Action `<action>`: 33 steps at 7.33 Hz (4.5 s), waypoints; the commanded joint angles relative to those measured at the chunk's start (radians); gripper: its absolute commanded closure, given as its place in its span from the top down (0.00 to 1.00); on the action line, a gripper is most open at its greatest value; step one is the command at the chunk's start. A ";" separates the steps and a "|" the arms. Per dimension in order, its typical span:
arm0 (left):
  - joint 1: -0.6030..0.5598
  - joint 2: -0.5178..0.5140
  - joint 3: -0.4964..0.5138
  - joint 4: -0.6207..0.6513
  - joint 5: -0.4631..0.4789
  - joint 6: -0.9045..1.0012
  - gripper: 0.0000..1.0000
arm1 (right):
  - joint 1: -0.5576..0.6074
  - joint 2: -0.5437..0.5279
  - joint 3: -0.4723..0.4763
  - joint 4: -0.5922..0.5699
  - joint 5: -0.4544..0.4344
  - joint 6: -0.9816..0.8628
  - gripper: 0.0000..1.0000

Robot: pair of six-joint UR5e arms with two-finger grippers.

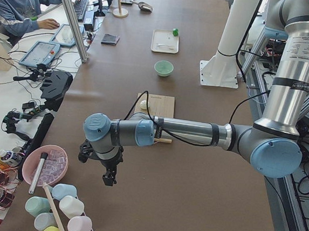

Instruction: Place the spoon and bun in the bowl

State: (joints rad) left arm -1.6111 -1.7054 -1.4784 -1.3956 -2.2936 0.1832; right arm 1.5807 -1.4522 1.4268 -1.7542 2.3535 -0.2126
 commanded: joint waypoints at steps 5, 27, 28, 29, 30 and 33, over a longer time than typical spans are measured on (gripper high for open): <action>0.003 0.009 -0.048 -0.002 -0.010 0.001 0.98 | -0.004 -0.042 0.004 0.084 0.003 0.010 1.00; 0.586 -0.335 -0.195 0.000 0.002 -0.877 0.98 | -0.969 0.219 0.285 0.392 -0.272 1.492 0.00; 0.588 -0.335 -0.198 0.000 0.002 -0.878 0.98 | -0.955 0.220 0.288 0.391 -0.264 1.492 0.00; 0.586 -0.335 -0.198 0.000 0.002 -0.878 0.98 | -0.940 0.219 0.294 0.386 -0.241 1.492 0.00; 0.586 -0.335 -0.200 0.000 0.002 -0.878 0.98 | -0.930 0.220 0.296 0.384 -0.226 1.493 0.00; 0.585 -0.326 -0.197 0.000 0.003 -0.877 0.98 | -0.938 0.350 0.275 0.384 -0.238 1.692 0.00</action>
State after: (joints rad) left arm -1.0257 -2.0360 -1.6767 -1.3956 -2.2915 -0.6939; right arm 0.6456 -1.1629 1.7143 -1.3697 2.1202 1.3826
